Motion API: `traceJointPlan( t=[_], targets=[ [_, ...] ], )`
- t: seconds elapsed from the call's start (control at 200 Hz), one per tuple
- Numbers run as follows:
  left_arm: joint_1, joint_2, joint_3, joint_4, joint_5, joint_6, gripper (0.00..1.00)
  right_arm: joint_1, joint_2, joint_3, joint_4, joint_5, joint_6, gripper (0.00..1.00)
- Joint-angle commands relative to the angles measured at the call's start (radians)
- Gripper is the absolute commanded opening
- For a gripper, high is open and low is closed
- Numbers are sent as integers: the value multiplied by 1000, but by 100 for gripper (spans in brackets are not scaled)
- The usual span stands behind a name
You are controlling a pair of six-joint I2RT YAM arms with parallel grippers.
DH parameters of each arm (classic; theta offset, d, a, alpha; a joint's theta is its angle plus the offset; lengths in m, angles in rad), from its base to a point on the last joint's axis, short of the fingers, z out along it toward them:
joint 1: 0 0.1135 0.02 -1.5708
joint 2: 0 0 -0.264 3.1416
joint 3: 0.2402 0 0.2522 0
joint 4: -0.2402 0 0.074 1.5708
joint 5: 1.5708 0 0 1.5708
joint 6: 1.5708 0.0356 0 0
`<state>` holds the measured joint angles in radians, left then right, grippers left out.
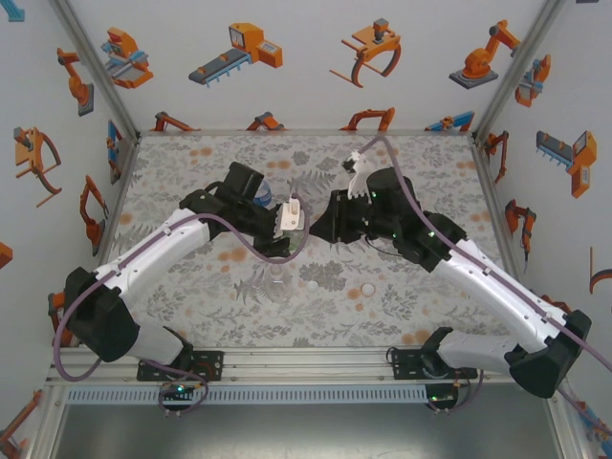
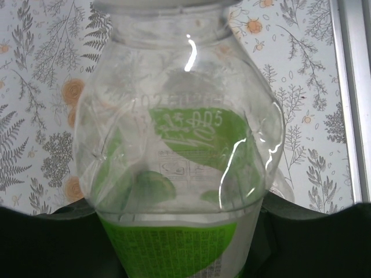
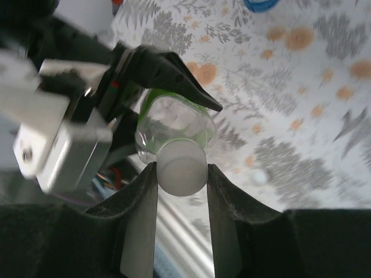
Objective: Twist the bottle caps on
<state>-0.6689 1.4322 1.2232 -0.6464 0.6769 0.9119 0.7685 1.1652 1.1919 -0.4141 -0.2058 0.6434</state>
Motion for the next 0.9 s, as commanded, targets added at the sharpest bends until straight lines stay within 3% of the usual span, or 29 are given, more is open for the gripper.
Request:
traceJointPlan(
  t=[0.0,0.125,0.26,0.31,0.441,0.671,0.891],
  targets=[
    [-16,-2,20,20,57,4,0,-12,22,-23,16,171,488,0],
    [-17,3,22,20,56,-1,0,-12,28,-21,25,168,527,0],
    [-16,3,22,19,56,-1,0,-12,47,46,-19,157,378,3],
    [-16,2,22,19,57,0,0,-12,48,62,-17,142,276,19],
    [-16,4,22,11,57,7,0,-12,32,89,-2,105,14,44],
    [-16,3,25,-10,61,32,0,-12,-45,80,46,-58,-491,58],
    [-18,-7,22,-49,135,90,0,-12,-79,90,-100,-379,-1043,57]
  ],
)
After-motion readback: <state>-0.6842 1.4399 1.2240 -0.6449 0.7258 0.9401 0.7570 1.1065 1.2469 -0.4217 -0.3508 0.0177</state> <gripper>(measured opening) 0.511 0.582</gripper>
